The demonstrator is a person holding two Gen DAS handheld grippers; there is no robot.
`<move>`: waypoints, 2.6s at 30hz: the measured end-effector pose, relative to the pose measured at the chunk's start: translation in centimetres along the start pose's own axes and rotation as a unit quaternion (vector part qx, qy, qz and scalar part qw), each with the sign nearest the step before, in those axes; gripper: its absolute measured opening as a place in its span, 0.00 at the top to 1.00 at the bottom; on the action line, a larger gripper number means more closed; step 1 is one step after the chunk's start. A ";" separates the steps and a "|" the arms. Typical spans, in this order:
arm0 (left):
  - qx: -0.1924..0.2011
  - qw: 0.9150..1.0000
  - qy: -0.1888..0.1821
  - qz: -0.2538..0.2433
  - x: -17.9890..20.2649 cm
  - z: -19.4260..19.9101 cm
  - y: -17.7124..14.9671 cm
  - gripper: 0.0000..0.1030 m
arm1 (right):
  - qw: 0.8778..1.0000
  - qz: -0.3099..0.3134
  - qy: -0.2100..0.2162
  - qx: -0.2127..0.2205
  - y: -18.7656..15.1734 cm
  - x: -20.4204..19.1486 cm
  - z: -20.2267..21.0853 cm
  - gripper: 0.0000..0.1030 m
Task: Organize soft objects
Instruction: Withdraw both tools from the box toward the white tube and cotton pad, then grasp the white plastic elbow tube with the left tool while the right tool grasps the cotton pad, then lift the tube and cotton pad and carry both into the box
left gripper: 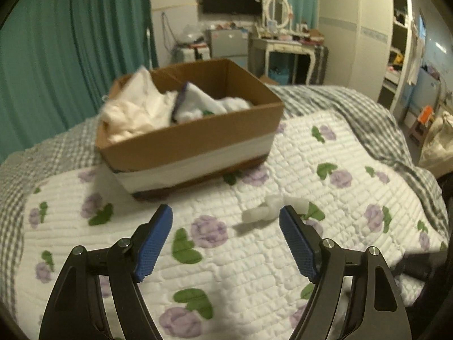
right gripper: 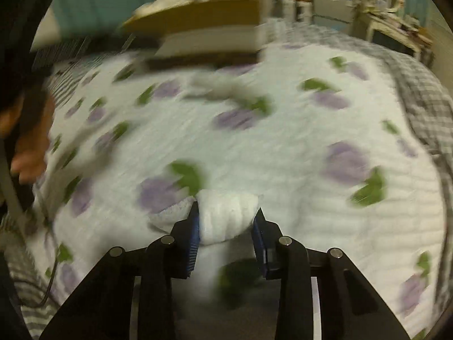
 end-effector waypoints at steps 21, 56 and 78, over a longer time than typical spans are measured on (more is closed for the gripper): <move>-0.105 0.984 -0.078 -0.120 4.5 -10.4 -1.1 0.73 | 0.996 -0.057 -0.055 0.028 5.8 8.6 -2.0 0.68; 0.106 0.993 -0.054 0.002 -2.8 12.3 2.6 0.79 | 0.984 0.028 -0.054 0.170 12.1 -5.2 11.0 0.68; 0.236 0.972 0.007 0.007 -7.3 18.3 9.0 0.79 | 0.945 0.051 -0.075 0.313 19.6 -7.6 19.9 0.67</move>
Point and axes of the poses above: each gripper's, at about its wrist camera, not at the fingertips, and z roughly against the way its jaws point, x to its right, y to its top, the point moved 6 cm from there along -z, roughly the way its jaws point, and after that the axes turned 6 degrees about -y, right-handed, at the moved point
